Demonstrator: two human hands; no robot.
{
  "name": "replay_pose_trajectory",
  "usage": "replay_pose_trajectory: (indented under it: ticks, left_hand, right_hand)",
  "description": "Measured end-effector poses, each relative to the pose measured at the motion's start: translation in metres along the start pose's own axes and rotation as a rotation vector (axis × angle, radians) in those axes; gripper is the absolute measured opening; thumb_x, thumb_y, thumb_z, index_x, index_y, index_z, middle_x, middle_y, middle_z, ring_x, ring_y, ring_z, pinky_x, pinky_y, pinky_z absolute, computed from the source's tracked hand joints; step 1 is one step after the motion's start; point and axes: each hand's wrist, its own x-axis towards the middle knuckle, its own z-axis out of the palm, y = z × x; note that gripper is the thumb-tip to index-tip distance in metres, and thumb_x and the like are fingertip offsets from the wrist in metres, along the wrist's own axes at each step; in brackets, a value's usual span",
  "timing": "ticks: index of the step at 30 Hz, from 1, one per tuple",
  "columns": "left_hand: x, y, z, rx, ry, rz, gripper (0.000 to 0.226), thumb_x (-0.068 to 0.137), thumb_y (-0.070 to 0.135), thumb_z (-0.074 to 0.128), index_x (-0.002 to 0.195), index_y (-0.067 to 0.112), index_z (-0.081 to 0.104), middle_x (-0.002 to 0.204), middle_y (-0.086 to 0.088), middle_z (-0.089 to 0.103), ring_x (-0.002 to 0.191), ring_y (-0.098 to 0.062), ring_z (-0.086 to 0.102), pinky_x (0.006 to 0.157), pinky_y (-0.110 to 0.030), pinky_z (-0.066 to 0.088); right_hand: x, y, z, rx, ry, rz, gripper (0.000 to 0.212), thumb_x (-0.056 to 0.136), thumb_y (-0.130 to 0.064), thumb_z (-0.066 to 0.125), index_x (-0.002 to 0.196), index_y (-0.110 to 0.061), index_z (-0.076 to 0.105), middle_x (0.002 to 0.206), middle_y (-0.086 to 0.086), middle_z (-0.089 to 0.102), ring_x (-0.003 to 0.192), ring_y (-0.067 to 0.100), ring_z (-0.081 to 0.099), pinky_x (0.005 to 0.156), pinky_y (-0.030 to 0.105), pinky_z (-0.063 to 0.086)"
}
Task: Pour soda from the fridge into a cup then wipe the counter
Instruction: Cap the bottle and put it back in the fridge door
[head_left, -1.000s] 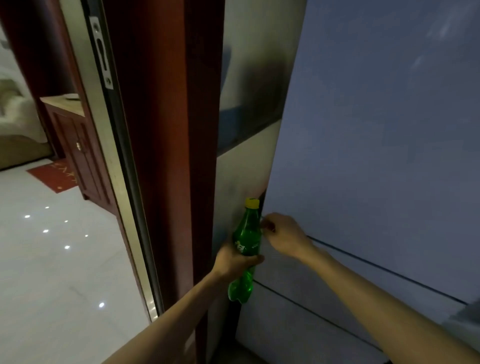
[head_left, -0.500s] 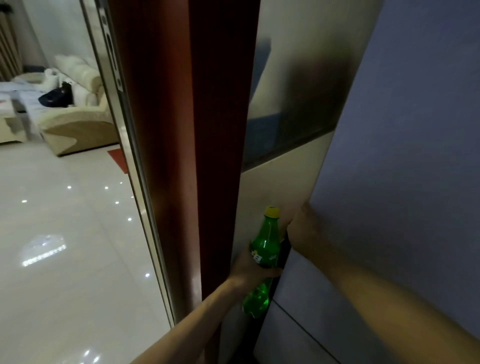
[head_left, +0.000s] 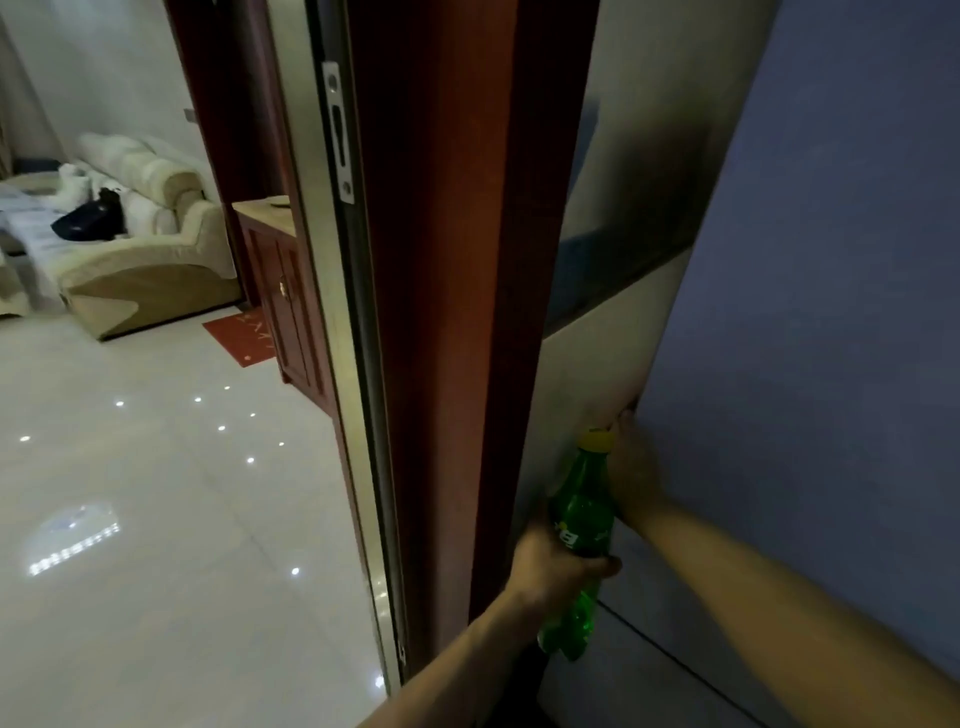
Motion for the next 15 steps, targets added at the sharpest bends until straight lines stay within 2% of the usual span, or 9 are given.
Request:
replay_pose_trajectory:
  ticks: [1,2,4,5,7,9,11,13,15]
  left_hand:
    - [-0.007,-0.001,-0.005,0.025,-0.014,0.015,0.068,0.058,0.025,0.09,0.118,0.012,0.062,0.11,0.0,0.07,0.101,-0.014,0.068,0.077,-0.018,0.056]
    - [-0.014,-0.002,-0.011,0.046,-0.017,0.032,0.063,0.06,0.023,0.09,0.116,0.013,0.062,0.108,0.001,0.07,0.098,-0.012,0.068,0.071,-0.013,0.053]
    - [-0.031,-0.004,-0.025,0.073,-0.009,0.08,0.06,0.06,0.022,0.091,0.11,0.017,0.058,0.104,0.005,0.068,0.094,-0.01,0.066,0.07,-0.013,0.049]
    - [-0.039,-0.007,-0.031,0.064,-0.004,0.104,0.06,0.059,0.021,0.09,0.108,0.02,0.056,0.102,0.006,0.067,0.093,-0.01,0.065,0.071,-0.015,0.049]
    - [-0.056,-0.012,-0.047,0.054,-0.03,0.155,0.058,0.059,0.018,0.09,0.106,0.021,0.055,0.099,0.006,0.067,0.091,-0.011,0.066,0.071,-0.016,0.05]
    - [-0.068,-0.016,-0.063,0.052,-0.094,0.188,0.058,0.056,0.019,0.089,0.103,0.024,0.056,0.096,0.008,0.068,0.088,-0.011,0.066,0.071,-0.017,0.051]
    - [-0.078,-0.016,-0.076,0.039,-0.143,0.221,0.059,0.049,0.027,0.086,0.099,0.029,0.055,0.094,0.008,0.068,0.086,-0.01,0.067,0.074,-0.023,0.055]
    - [-0.084,-0.014,-0.084,0.027,-0.167,0.229,0.063,0.045,0.032,0.084,0.1,0.028,0.056,0.096,0.006,0.07,0.089,-0.012,0.068,0.08,-0.032,0.057]
    - [-0.089,-0.011,-0.086,0.038,-0.201,0.236,0.063,0.046,0.028,0.085,0.102,0.025,0.056,0.097,0.004,0.07,0.091,-0.016,0.068,0.082,-0.038,0.057]
  right_hand:
    - [-0.005,-0.008,0.002,0.08,-0.011,0.056,0.071,0.085,-0.052,0.033,0.122,0.006,0.049,0.124,0.026,0.051,0.117,0.039,0.051,0.097,0.039,0.037]
    - [-0.016,-0.021,-0.009,0.118,-0.065,0.089,0.071,0.089,-0.052,0.031,0.128,0.004,0.048,0.131,0.024,0.049,0.123,0.038,0.047,0.103,0.039,0.033]
    - [-0.041,-0.037,-0.02,0.002,-0.181,0.087,0.05,0.101,-0.027,0.039,0.141,0.002,0.037,0.149,0.019,0.036,0.138,0.033,0.033,0.111,0.032,0.021]
    - [-0.052,-0.042,-0.025,-0.113,-0.245,0.021,0.047,0.103,-0.021,0.037,0.145,-0.001,0.033,0.152,0.016,0.033,0.143,0.031,0.026,0.114,0.031,0.017]
    - [-0.082,-0.051,-0.036,-0.251,-0.299,-0.073,0.044,0.102,-0.02,0.04,0.143,-0.003,0.039,0.151,0.014,0.035,0.144,0.028,0.022,0.115,0.033,0.017]
    - [-0.115,-0.052,-0.038,-0.372,-0.279,-0.127,0.035,0.094,-0.011,0.054,0.125,0.005,0.056,0.135,0.022,0.051,0.132,0.032,0.036,0.11,0.038,0.024]
    - [-0.148,-0.063,-0.045,-0.505,-0.303,-0.131,0.022,0.078,-0.019,0.074,0.092,-0.002,0.072,0.1,0.019,0.065,0.104,0.034,0.049,0.095,0.041,0.036]
    - [-0.176,-0.085,-0.064,-0.702,-0.365,-0.172,0.022,0.061,-0.03,0.081,0.063,-0.011,0.071,0.069,0.01,0.059,0.08,0.03,0.051,0.078,0.04,0.035]
    - [-0.201,-0.099,-0.075,-0.818,-0.393,-0.258,0.021,0.055,-0.029,0.081,0.054,-0.012,0.067,0.057,0.008,0.054,0.07,0.028,0.05,0.074,0.04,0.031]
